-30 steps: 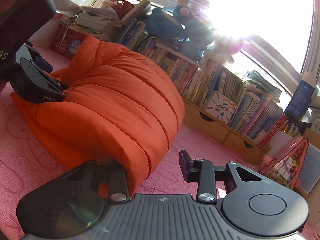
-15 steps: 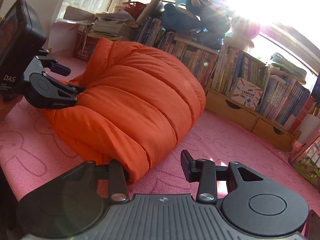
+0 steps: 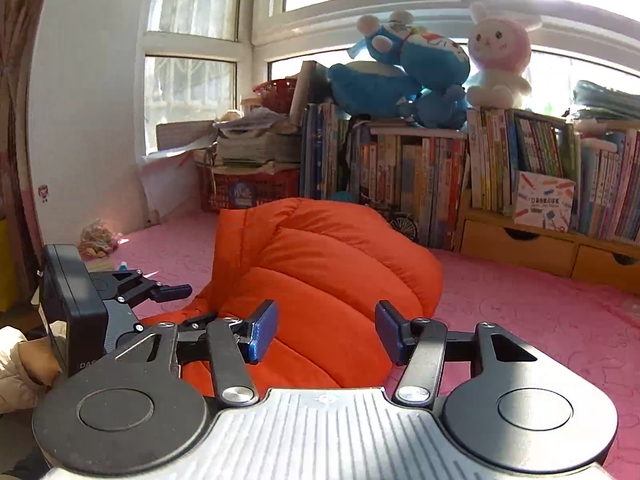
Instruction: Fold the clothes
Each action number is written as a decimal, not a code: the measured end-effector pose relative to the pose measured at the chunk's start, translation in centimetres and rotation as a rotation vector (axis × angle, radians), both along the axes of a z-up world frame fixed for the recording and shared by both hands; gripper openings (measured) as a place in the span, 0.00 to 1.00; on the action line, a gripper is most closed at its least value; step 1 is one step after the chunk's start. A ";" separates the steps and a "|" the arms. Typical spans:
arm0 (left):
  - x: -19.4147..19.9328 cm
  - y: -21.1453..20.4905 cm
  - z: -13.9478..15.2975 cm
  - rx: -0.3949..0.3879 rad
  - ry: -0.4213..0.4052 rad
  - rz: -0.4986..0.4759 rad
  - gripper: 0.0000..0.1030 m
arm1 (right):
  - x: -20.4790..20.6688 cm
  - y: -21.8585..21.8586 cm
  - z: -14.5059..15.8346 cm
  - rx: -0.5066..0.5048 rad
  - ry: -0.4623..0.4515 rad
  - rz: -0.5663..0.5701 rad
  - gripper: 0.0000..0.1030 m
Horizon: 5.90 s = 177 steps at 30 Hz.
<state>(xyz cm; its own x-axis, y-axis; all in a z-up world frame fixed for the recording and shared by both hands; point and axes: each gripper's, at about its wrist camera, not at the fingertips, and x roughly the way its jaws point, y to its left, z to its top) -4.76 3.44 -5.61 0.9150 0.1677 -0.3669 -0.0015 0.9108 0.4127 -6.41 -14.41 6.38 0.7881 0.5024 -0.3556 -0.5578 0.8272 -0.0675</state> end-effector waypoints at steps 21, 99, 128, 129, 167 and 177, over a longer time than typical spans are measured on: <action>-0.5 1.6 -0.2 -0.120 0.004 -0.014 0.40 | 17.6 17.5 -7.1 -0.374 0.200 0.100 0.24; 11.2 1.4 0.8 -0.119 0.069 0.083 0.43 | 11.8 1.0 -3.5 -0.227 -0.251 -0.440 0.65; 11.4 1.3 0.7 -0.138 0.077 0.096 0.44 | 17.0 -2.9 -7.6 -0.005 0.117 -0.435 0.76; 11.4 1.4 0.7 -0.144 0.078 0.095 0.44 | 16.6 -4.1 -7.4 0.075 0.182 -0.409 0.76; 18.0 4.2 1.1 -0.236 0.070 0.103 0.45 | 17.0 -2.4 -12.2 0.812 0.895 -0.050 0.44; 17.9 4.2 0.8 -0.226 0.062 0.104 0.46 | 16.3 -2.1 -11.6 0.728 0.822 -0.003 0.49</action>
<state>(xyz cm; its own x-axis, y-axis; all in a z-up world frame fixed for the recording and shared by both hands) 13.15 7.63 -4.86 0.8718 0.1673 -0.4603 -0.0811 0.9762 0.2012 9.84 -16.55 -5.21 0.4484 0.8032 -0.3922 -0.2068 0.5201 0.8287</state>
